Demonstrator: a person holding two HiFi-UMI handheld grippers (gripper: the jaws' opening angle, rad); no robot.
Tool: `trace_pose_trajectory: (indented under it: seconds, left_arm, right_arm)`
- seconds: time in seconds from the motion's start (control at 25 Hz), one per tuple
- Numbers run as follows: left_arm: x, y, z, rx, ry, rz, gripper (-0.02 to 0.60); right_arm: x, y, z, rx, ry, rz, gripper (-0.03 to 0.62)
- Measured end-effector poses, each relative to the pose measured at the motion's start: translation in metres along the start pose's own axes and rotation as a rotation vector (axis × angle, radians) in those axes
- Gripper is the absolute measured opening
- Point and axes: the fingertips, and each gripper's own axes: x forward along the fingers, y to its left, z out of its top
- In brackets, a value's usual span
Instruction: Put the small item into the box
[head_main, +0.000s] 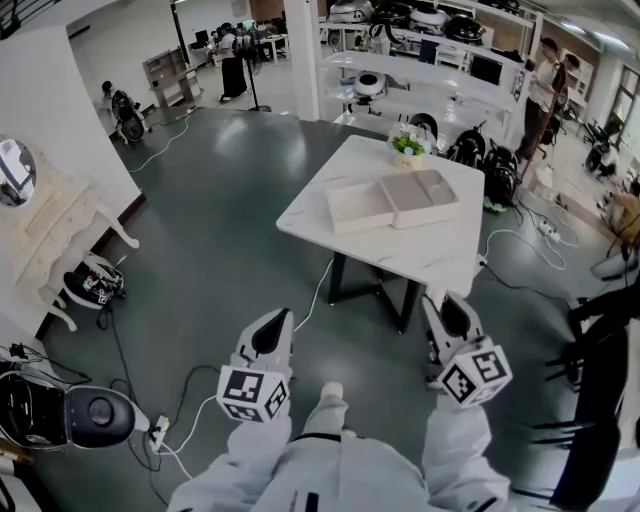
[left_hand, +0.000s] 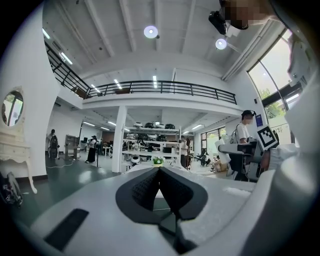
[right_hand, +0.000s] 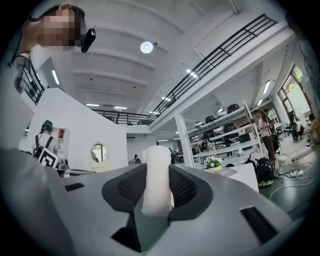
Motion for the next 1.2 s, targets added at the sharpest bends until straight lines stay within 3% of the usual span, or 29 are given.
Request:
trace_pose_trajectory:
  seconds: [0.76,1.2]
  left_arm:
    - [0.170,0.083,-0.023,-0.049,0.067,-0.066,-0.002]
    - [0.235,0.126,-0.036,-0.084,0.084,-0.103,-0.002]
  right_arm:
    - [0.151,-0.085,-0.032,0.045,0.056,-0.069,0.123]
    - [0.222,-0.104,-0.046,0.049,0.077,-0.087,0.123]
